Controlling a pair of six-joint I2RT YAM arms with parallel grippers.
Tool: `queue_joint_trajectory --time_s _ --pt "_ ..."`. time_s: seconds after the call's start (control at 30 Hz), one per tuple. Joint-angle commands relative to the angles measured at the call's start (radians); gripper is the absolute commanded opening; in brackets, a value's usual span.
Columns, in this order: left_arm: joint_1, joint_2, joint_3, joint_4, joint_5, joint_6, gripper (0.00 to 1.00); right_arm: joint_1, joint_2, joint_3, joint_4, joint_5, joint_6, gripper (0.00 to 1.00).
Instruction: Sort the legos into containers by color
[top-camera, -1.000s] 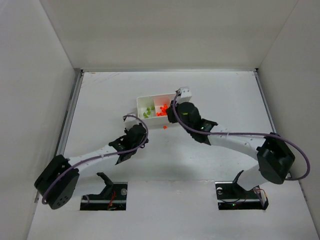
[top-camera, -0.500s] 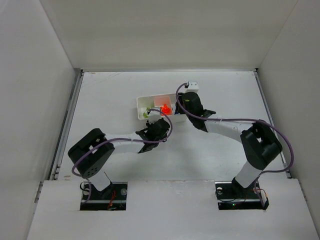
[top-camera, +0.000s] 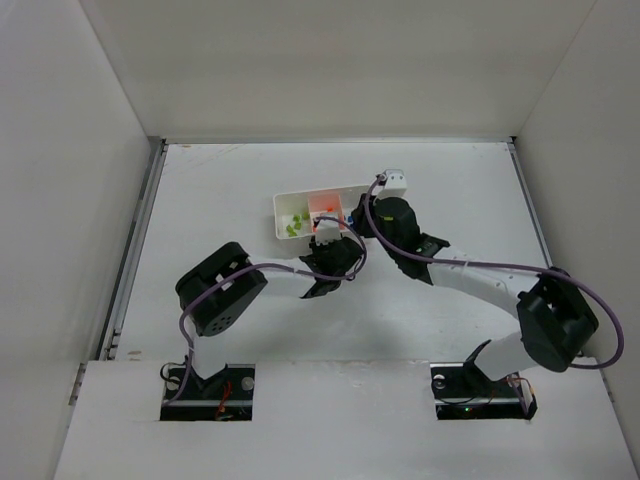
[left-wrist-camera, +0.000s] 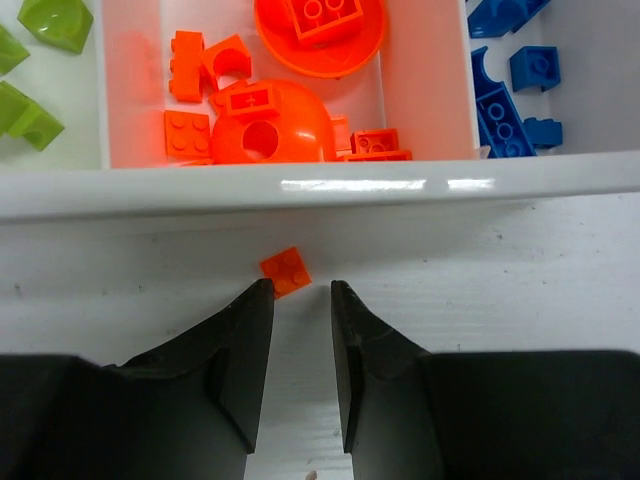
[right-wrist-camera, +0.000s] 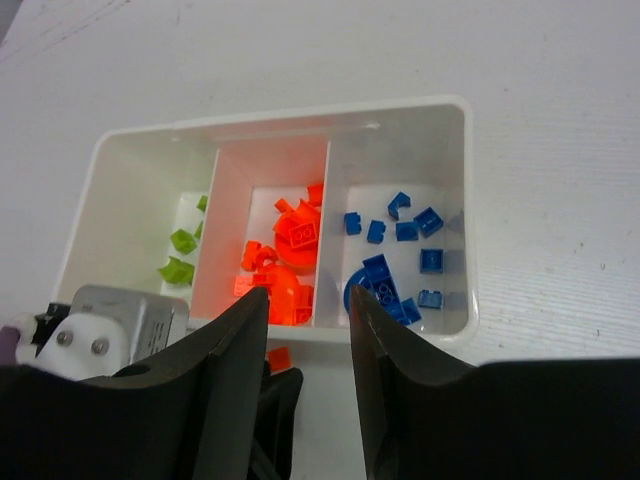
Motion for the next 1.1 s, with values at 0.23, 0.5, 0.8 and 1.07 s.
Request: queue_joint_trajectory --time_s 0.23,0.5,0.8,1.07 --pt "-0.014 0.046 0.048 -0.066 -0.112 -0.063 0.27 0.014 -0.136 -0.090 0.053 0.018 0.026 0.44" --pt "-0.032 0.048 0.025 -0.069 -0.140 -0.070 0.27 0.008 -0.177 -0.132 0.053 0.014 0.028 0.44" --pt "-0.039 0.026 0.005 -0.050 -0.174 -0.050 0.31 0.011 -0.162 -0.126 0.053 0.013 0.031 0.43" --pt "-0.006 0.060 0.026 -0.047 -0.158 -0.047 0.33 0.008 -0.168 -0.135 0.053 0.016 0.034 0.43"
